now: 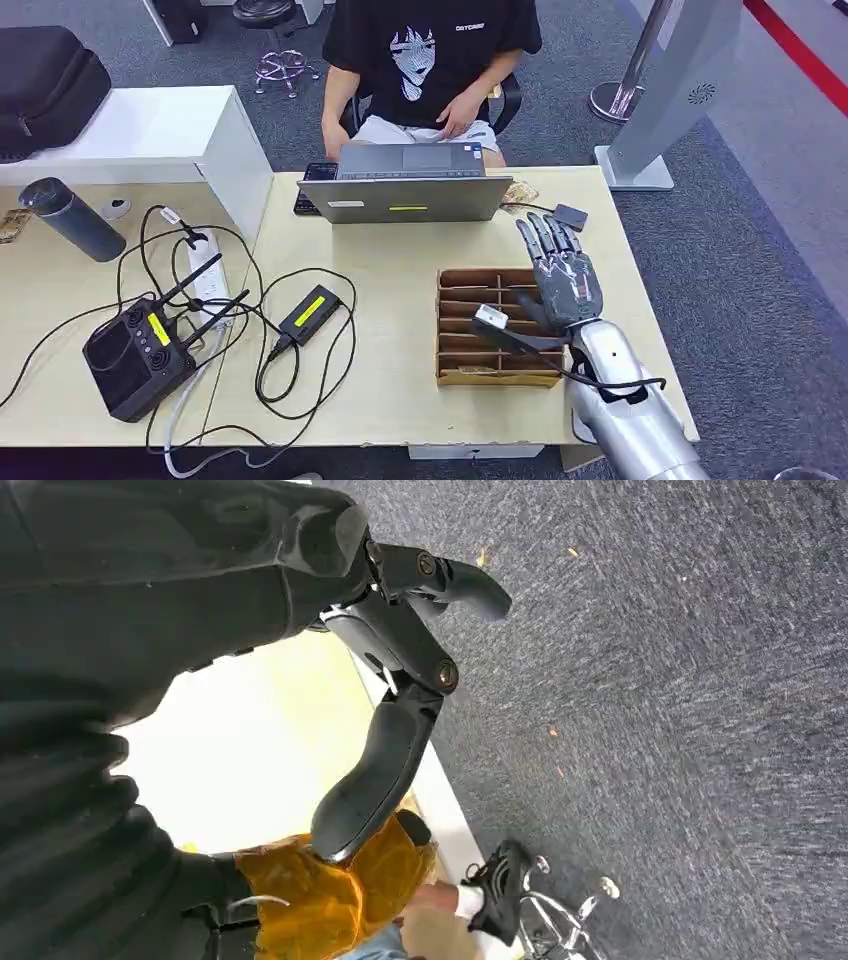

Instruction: Pass the card to the sensor for recognition and then transmit it.

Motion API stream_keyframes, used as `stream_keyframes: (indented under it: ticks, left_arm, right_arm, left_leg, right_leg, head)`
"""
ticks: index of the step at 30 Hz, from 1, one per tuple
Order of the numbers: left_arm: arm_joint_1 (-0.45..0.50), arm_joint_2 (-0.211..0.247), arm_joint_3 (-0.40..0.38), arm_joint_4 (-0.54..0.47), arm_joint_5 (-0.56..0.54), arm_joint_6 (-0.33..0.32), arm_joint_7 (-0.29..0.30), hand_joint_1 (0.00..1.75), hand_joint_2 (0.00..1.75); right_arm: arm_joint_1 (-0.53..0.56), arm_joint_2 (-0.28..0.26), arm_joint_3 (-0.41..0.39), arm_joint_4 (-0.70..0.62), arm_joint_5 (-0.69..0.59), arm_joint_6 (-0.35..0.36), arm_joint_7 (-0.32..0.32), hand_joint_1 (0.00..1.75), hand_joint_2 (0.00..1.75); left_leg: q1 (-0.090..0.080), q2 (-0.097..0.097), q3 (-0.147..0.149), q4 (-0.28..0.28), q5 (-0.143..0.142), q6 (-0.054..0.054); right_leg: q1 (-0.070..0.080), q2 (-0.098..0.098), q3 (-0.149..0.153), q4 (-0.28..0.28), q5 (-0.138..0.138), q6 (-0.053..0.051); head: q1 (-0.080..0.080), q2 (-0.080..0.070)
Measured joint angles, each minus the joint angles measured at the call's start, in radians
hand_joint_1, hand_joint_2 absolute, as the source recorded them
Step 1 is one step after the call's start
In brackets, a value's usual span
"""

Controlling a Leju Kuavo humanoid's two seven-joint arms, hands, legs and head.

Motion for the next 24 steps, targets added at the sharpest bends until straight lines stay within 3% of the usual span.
stream_keyframes:
  ticks: [11, 12, 13, 14, 15, 16, 18, 24]
  left_arm:
    - [0.000, -0.002, 0.003, 0.000, 0.000, 0.000, 0.002, 0.00, 1.75]
    - [0.000, -0.002, 0.003, 0.000, 0.000, 0.000, 0.002, 0.00, 1.75]
    - [0.000, -0.002, 0.003, 0.000, 0.000, 0.000, 0.002, 0.00, 1.75]
    - [0.000, -0.002, 0.006, 0.000, 0.000, 0.000, 0.002, 0.00, 1.75]
    - [0.000, -0.003, 0.008, 0.000, 0.000, 0.000, 0.003, 0.00, 1.75]
    - [0.000, -0.003, 0.008, 0.000, 0.000, 0.000, 0.004, 0.00, 1.75]
    - [0.000, -0.003, 0.009, 0.000, 0.000, 0.000, 0.007, 0.00, 1.75]
    - [0.000, -0.004, 0.011, 0.000, -0.001, 0.000, 0.008, 0.00, 1.75]
  right_arm:
    - [0.004, -0.001, -0.005, 0.000, 0.000, 0.001, 0.000, 0.00, 1.75]
    - [0.004, -0.001, -0.005, -0.001, 0.000, 0.002, 0.000, 0.07, 1.75]
    - [0.004, -0.001, -0.005, -0.001, 0.000, 0.002, 0.000, 0.61, 1.75]
    - [0.004, -0.001, -0.005, -0.001, 0.000, 0.005, 0.000, 0.96, 1.75]
    - [0.006, -0.002, -0.004, -0.001, 0.000, 0.006, 0.000, 1.47, 1.75]
    - [0.009, -0.002, -0.005, -0.001, 0.000, 0.008, 0.000, 1.57, 1.75]
    - [0.011, -0.005, -0.004, -0.001, 0.000, 0.017, -0.003, 1.61, 1.75]
    - [0.011, -0.008, -0.004, -0.001, -0.002, 0.026, -0.005, 1.54, 1.75]
  left_leg:
    - [0.000, 0.000, 0.000, 0.000, 0.000, 0.000]
    - [0.000, 0.000, 0.000, 0.000, 0.000, 0.000]
    - [0.000, 0.000, 0.000, 0.000, 0.000, 0.000]
    - [0.000, 0.000, 0.000, 0.000, 0.000, 0.000]
    - [0.000, 0.000, 0.000, 0.000, 0.000, 0.000]
    - [0.000, 0.000, 0.000, 0.000, 0.000, 0.000]
    - [0.000, 0.000, 0.000, 0.000, 0.000, 0.000]
    - [0.000, 0.000, 0.000, 0.000, 0.000, 0.000]
  right_leg:
    - [0.000, 0.000, 0.000, 0.000, 0.000, 0.000]
    - [0.000, 0.000, 0.000, 0.000, 0.000, 0.000]
    - [0.000, 0.000, 0.000, 0.000, 0.000, 0.000]
    - [0.000, 0.000, 0.000, 0.000, 0.000, 0.000]
    - [0.000, 0.000, 0.000, 0.000, 0.000, 0.000]
    - [0.000, 0.000, 0.000, 0.000, 0.000, 0.000]
    - [0.000, 0.000, 0.000, 0.000, 0.000, 0.000]
    - [0.000, 0.000, 0.000, 0.000, 0.000, 0.000]
  head:
    - [0.000, 0.000]
    - [0.000, 0.000]
    - [0.000, 0.000]
    - [0.000, 0.000]
    - [0.000, 0.000]
    - [0.000, 0.000]
    - [0.000, 0.000]
    - [0.000, 0.000]
